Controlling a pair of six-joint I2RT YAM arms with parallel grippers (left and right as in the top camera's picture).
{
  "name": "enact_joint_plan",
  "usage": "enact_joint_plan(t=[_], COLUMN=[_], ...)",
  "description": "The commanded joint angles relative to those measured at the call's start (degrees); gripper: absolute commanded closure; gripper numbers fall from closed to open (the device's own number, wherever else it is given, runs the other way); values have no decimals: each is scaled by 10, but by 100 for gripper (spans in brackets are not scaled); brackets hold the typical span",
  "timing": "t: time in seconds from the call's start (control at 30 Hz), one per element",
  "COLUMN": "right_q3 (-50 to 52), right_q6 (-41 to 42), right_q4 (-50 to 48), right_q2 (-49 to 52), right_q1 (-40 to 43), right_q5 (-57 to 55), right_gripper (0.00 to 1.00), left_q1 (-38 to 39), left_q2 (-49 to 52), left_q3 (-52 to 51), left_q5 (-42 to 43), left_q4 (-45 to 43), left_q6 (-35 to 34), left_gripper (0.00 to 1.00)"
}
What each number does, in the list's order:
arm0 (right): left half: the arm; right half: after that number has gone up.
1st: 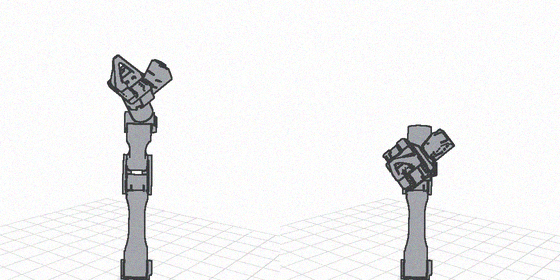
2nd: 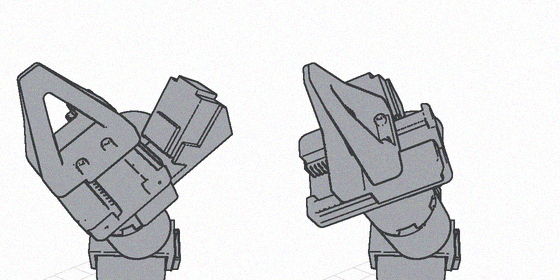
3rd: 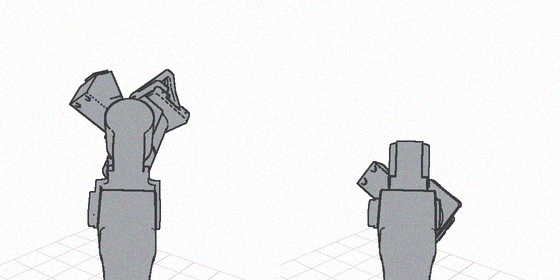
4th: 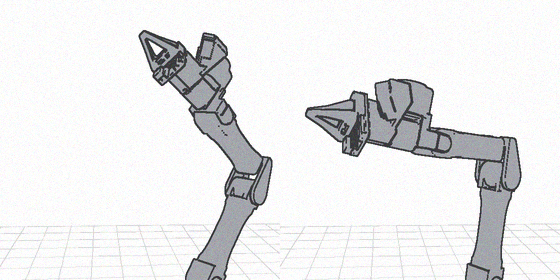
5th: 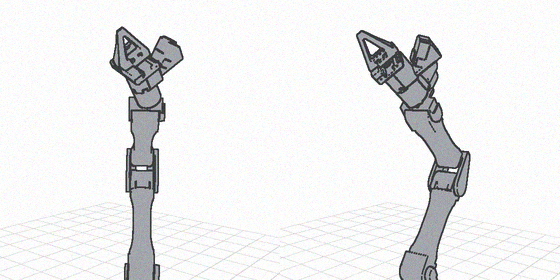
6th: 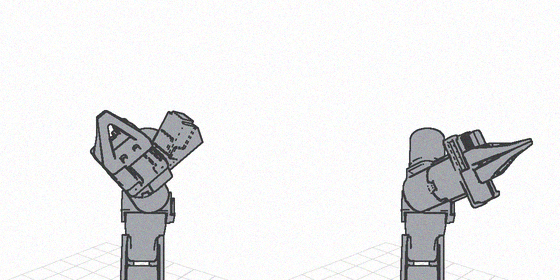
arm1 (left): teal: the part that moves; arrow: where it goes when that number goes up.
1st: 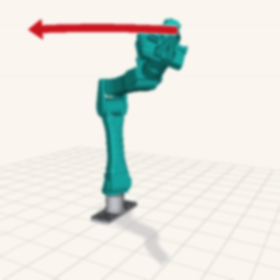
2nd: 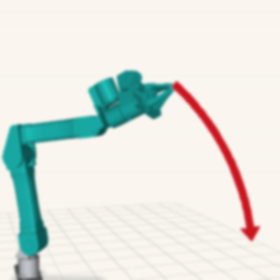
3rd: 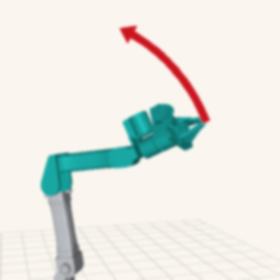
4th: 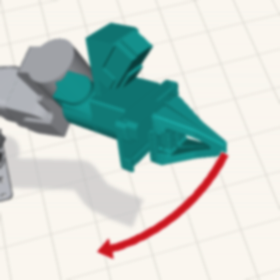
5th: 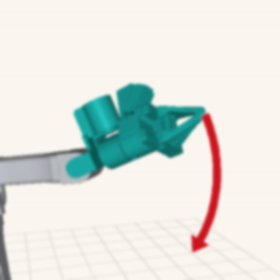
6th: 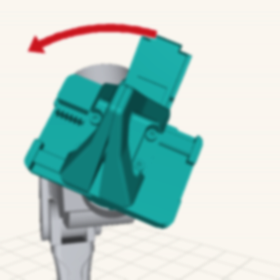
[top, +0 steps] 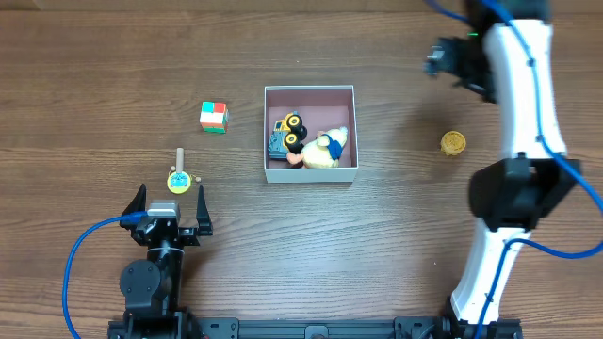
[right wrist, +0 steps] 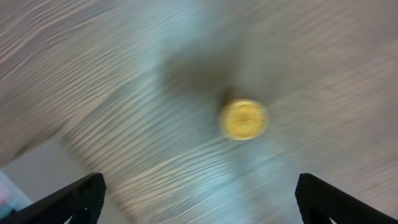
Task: Pack container
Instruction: 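Move right gripper to the yellow round toy and grasp it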
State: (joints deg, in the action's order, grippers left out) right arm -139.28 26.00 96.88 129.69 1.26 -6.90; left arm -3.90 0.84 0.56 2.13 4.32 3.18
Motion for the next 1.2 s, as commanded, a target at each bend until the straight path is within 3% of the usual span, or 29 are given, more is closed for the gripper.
enact_joint_plan(t=[0.0,0.17,0.37,0.87,1.17], right_q3=[48,153,260,368,370], right_q6=[43,42,40,29,-19], right_q4=[-4,-50,-117,-223,-262], right_q2=[-19,-19,-19,-19,-18], right_q1=[43,78,62,45,47], right_q5=[13,51,50,40,40], right_gripper=[0,0,0,0,0], left_q1=[-5,-5,-5,-5,-5], left_q2=[-6,-6,-6,-6,-6], left_q3=[-3,-3,-3,-3,-3], left_q5=[4,4,4,4,4], left_q4=[-1,-1,-1,-1,-1], left_q6=[5,5,5,5,5], left_gripper=[0,0,0,0,0])
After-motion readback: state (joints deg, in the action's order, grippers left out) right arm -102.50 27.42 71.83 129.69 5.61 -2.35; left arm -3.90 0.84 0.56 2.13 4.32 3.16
